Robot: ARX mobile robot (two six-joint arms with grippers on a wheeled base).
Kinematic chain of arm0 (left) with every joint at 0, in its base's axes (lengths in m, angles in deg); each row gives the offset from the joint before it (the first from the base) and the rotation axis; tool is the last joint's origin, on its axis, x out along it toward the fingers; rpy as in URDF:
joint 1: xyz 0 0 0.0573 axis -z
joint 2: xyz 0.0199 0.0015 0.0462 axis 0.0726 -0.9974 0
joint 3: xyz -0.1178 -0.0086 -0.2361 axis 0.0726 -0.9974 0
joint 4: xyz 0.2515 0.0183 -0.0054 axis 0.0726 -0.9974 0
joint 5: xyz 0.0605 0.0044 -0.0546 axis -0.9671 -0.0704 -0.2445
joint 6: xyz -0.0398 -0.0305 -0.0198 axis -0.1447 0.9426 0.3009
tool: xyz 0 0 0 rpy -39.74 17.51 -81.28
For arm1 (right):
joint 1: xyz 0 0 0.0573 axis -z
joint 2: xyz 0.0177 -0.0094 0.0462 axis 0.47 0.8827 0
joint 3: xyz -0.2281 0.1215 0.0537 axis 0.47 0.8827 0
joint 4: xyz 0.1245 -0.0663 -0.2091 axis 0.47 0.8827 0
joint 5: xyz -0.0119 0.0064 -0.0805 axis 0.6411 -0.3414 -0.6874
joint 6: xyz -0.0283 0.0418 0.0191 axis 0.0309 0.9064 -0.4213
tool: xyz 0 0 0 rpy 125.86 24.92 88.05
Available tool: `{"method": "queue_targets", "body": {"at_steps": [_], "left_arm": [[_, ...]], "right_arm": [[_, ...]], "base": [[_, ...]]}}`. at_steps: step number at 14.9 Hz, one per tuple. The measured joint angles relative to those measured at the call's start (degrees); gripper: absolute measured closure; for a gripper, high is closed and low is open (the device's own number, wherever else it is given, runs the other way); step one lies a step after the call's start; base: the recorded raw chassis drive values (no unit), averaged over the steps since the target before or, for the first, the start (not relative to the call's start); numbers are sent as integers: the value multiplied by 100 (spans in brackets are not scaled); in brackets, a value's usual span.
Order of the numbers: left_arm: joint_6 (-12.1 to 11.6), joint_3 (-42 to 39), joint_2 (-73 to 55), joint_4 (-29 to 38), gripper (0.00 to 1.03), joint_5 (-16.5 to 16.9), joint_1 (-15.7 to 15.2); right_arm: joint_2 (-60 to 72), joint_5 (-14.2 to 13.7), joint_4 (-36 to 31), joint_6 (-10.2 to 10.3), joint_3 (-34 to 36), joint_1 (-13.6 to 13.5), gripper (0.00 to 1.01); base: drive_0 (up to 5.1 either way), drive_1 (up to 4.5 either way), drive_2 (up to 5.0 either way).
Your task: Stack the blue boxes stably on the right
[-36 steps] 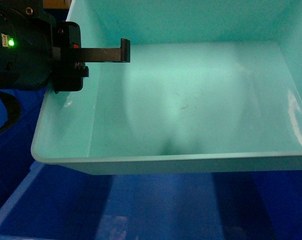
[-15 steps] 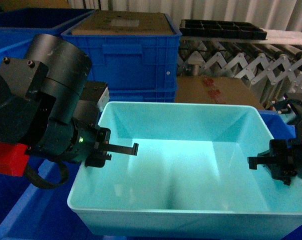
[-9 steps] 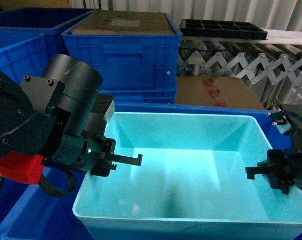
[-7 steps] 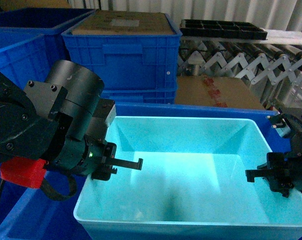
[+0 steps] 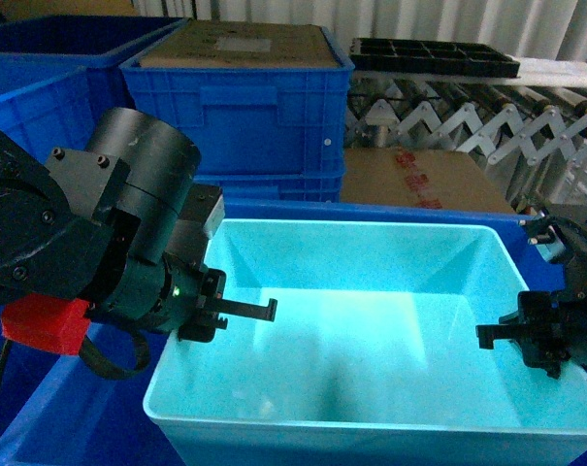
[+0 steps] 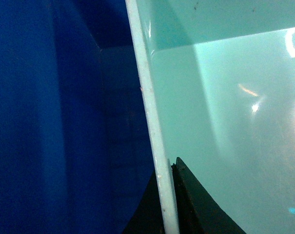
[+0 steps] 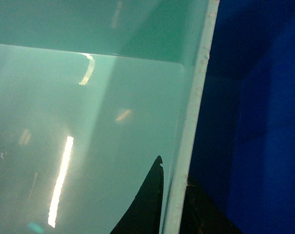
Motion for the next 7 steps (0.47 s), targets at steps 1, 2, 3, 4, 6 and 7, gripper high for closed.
{"method": "queue_targets", "body": {"at_steps": [1,2,3,4,6,7], "left_arm": [[0,7,0,2,101,-7,0],[4,7,0,17,101,-48,0],[-129,9,0,17,93,-140,0],[-181,9,0,24,87,-166,-2],[-315,52,0,37,75,-146,-26],[-367,90,0,17,47,-127,-57]], "right_arm": [[0,-7,-24,-2,-7,-9,94],[0,-33,-85,-7,-7,-33,94],[0,-31,-87,-35,-11,-33,92],[-2,-46,-42,-236,-31,-37,85],[-2,-31,101,-450,-28,-39,74],[0,9,160,-619,-39,-70,45]], "base": [[0,0,0],[0,0,0],[0,0,0],[0,0,0],[0,0,0],[0,0,0]]}}
